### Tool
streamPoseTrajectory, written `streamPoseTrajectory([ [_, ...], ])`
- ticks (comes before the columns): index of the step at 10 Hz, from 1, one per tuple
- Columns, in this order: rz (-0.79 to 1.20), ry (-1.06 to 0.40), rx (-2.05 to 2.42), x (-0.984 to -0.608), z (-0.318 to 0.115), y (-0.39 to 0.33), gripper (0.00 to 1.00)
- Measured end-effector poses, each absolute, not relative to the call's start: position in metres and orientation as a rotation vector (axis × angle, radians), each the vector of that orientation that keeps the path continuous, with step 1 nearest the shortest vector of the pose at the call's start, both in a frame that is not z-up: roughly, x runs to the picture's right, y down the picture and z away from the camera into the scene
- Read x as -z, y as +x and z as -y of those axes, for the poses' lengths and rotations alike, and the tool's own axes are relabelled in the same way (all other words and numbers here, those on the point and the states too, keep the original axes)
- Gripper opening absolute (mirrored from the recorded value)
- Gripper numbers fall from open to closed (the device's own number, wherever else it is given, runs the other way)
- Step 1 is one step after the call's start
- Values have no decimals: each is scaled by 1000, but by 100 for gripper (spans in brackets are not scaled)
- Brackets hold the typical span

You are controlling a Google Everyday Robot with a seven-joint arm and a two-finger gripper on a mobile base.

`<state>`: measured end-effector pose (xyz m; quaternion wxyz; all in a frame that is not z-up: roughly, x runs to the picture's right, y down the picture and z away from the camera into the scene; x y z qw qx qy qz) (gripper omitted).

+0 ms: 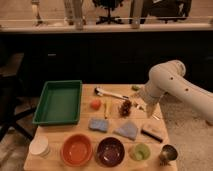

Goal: Place banana in red bowl

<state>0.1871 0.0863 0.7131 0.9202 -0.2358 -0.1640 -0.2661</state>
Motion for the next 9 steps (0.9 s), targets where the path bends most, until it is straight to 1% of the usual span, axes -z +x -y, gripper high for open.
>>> streamPoseTrajectory([
  [5,354,-474,550,-719,-85,183,80],
  [9,427,-474,590,-763,-65,138,80],
])
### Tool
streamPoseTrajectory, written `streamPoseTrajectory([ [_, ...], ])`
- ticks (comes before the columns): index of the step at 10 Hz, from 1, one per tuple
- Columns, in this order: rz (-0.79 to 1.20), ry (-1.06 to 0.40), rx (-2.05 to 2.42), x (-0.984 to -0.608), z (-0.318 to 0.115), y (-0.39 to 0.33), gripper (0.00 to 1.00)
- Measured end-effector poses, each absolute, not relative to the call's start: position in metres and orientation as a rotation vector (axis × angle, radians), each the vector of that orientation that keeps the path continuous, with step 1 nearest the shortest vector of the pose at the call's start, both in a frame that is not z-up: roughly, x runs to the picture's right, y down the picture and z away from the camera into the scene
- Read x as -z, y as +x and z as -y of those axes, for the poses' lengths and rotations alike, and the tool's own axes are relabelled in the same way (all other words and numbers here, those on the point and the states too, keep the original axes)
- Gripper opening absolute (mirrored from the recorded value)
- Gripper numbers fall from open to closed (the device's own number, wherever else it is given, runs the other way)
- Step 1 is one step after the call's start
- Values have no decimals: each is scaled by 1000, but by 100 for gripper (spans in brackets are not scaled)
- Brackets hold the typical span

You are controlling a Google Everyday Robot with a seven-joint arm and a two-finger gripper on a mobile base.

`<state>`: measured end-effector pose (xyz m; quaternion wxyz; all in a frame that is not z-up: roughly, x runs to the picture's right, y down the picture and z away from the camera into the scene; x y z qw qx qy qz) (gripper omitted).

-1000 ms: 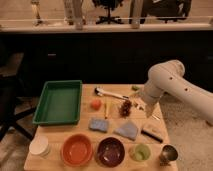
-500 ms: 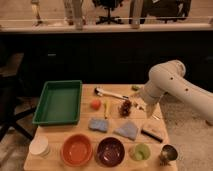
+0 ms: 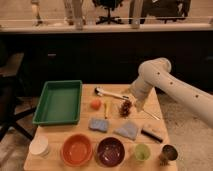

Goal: Place banana in red bowl

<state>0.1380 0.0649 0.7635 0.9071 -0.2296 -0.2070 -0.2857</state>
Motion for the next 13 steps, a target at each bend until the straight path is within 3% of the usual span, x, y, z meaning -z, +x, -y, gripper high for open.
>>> streamPoseTrajectory([
  [13,491,-462,499,-846,-83,59,80],
])
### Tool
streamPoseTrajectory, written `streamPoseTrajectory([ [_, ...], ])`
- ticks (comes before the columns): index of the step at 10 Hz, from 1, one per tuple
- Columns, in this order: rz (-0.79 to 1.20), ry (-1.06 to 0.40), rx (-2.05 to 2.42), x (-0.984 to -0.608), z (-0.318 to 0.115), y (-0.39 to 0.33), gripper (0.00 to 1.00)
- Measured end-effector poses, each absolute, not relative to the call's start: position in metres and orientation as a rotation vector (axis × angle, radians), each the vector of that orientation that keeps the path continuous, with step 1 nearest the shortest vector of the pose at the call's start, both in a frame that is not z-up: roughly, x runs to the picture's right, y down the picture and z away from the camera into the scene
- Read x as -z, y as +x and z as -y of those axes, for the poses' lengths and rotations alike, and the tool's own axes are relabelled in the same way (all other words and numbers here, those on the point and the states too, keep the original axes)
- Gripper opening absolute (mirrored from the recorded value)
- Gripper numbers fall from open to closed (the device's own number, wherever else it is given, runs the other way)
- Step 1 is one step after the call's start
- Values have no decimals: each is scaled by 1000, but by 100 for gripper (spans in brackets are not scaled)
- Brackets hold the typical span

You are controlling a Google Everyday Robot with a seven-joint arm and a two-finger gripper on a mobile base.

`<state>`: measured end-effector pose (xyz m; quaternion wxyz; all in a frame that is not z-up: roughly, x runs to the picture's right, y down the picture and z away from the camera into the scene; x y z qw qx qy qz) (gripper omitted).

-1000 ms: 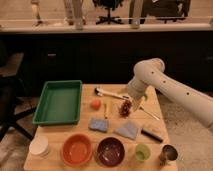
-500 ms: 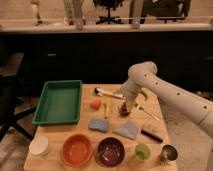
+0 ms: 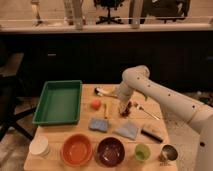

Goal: Place banana in red bowl

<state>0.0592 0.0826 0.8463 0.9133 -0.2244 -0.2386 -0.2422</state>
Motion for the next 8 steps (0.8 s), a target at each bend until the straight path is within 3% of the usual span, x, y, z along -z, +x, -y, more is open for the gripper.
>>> streamPoseTrajectory([
  [8,552,-478,416,-895,-100,48,80],
])
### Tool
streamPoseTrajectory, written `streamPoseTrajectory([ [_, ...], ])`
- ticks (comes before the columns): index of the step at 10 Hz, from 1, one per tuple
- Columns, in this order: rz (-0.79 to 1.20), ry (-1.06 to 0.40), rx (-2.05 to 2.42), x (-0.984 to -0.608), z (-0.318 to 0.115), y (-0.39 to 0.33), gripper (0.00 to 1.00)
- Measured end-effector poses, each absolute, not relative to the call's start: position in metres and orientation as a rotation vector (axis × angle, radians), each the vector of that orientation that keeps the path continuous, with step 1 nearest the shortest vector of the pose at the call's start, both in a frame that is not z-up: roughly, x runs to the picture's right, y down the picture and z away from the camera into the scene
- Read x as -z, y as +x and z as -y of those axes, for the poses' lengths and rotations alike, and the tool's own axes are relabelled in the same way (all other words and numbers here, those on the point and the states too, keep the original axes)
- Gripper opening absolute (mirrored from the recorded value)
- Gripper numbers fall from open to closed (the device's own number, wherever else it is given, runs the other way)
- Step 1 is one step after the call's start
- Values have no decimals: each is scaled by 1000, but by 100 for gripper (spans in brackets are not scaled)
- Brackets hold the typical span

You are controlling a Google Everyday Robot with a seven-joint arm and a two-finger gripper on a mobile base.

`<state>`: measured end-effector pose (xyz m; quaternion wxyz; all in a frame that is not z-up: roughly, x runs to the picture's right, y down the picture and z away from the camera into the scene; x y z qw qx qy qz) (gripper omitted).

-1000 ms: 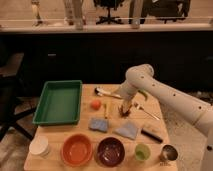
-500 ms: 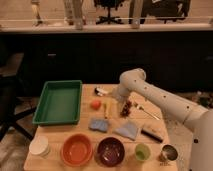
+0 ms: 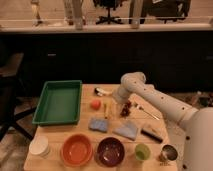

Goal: Place banana in red bowl

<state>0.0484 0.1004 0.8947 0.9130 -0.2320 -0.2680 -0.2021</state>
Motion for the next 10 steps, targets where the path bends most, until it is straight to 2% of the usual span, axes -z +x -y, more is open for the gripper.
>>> streamPoseTrajectory([
  [10,595,-551,456,-917,-109,25,80],
])
